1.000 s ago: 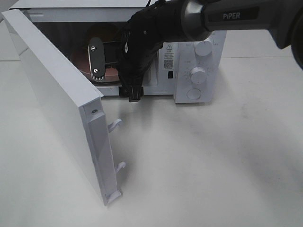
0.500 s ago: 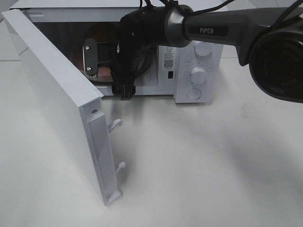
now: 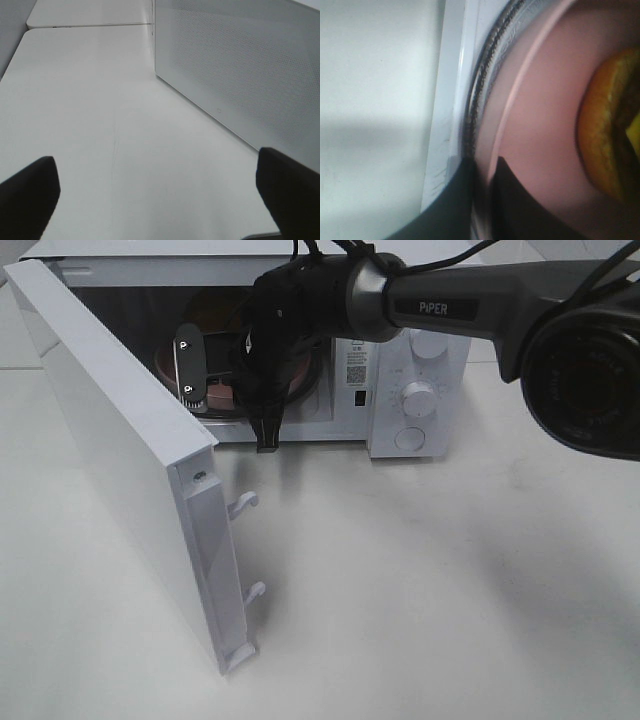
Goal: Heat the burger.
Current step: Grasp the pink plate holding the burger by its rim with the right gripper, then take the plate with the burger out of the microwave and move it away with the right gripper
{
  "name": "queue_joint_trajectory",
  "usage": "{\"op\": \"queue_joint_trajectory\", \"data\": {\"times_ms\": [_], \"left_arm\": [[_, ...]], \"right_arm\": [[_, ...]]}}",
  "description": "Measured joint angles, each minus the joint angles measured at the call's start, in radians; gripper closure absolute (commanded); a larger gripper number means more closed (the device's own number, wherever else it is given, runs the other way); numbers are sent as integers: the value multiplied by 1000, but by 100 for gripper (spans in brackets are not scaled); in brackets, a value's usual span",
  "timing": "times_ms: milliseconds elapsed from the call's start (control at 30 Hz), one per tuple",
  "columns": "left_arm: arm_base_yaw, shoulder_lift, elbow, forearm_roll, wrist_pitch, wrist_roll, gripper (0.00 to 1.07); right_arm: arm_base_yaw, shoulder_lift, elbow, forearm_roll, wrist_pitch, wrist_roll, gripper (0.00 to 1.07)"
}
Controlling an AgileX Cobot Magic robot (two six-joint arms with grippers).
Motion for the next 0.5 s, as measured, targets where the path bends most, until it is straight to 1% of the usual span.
{"op": "queue_joint_trajectory", "data": {"times_ms": [500], "left_arm": [[0, 0, 0, 0, 0, 0, 7]], "right_arm": [[-5, 3, 0, 10, -5, -7, 107]]}}
